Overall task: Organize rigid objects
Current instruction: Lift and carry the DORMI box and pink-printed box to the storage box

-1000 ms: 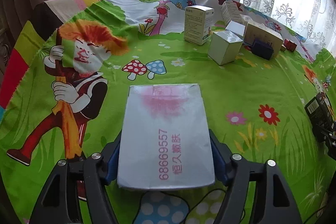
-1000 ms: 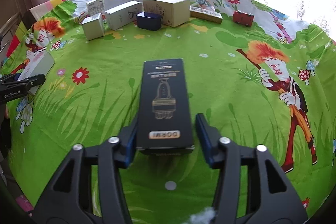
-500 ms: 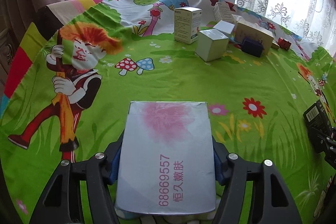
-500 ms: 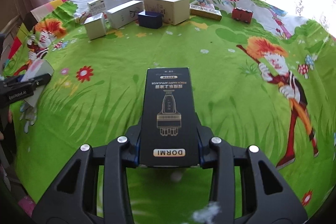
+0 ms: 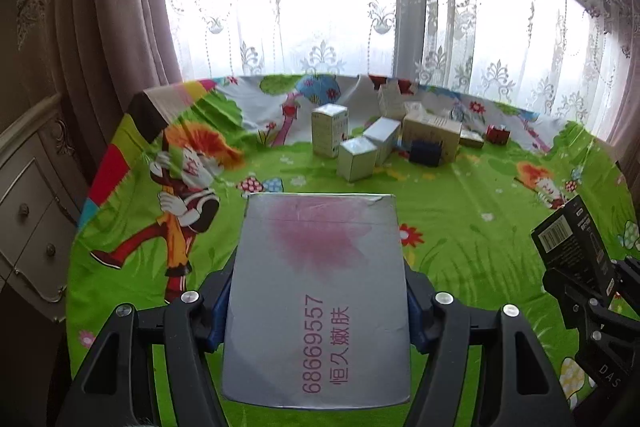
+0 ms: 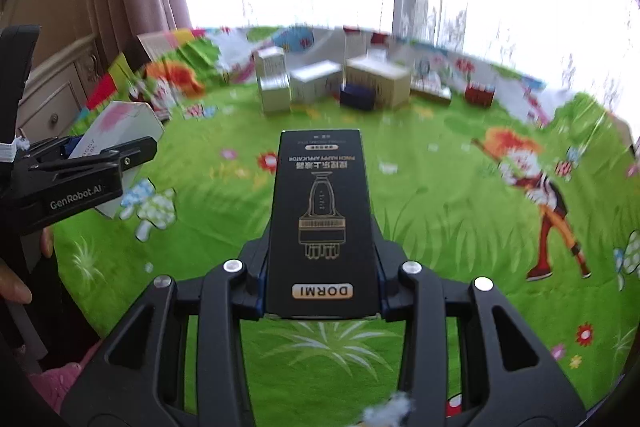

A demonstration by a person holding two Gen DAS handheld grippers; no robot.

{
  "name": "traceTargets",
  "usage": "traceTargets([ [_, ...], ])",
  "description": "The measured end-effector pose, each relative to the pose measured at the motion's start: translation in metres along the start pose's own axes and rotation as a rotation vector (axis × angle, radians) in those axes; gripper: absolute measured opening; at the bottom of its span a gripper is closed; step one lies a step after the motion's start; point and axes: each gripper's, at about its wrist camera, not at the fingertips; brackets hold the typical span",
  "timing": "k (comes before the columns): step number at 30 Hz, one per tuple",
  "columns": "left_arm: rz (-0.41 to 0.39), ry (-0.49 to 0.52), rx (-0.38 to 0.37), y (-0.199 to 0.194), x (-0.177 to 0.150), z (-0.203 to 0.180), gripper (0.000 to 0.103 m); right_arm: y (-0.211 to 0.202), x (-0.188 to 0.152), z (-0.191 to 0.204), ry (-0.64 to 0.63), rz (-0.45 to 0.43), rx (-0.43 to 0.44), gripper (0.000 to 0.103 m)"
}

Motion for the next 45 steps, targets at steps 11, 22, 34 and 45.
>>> traceTargets([
  [11,-0.275,0.062,0.008,-0.093,0.035,-0.027,0.066,-0.098,0.030,0.016,-0.038,-0.322,-0.073,0.043],
  [22,-0.400,0.148,-0.076,-0.138,0.039,-0.075,0.066,-0.156,0.014,-0.014,-0.003,-0.437,-0.168,0.043],
  [34,-0.466,0.334,-0.231,-0.165,0.026,-0.159,0.067,-0.208,-0.020,-0.065,0.042,-0.470,-0.312,0.043],
  [45,-0.503,0.568,-0.430,-0.199,-0.002,-0.251,0.067,-0.259,-0.069,-0.130,0.212,-0.452,-0.492,0.043],
])
Point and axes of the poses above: each gripper's, at about its wrist camera, not at the fingertips, and y roughly the way its jaws point, z to its left, x to its top, and after that the axes turned 6 degrees about y, right-handed
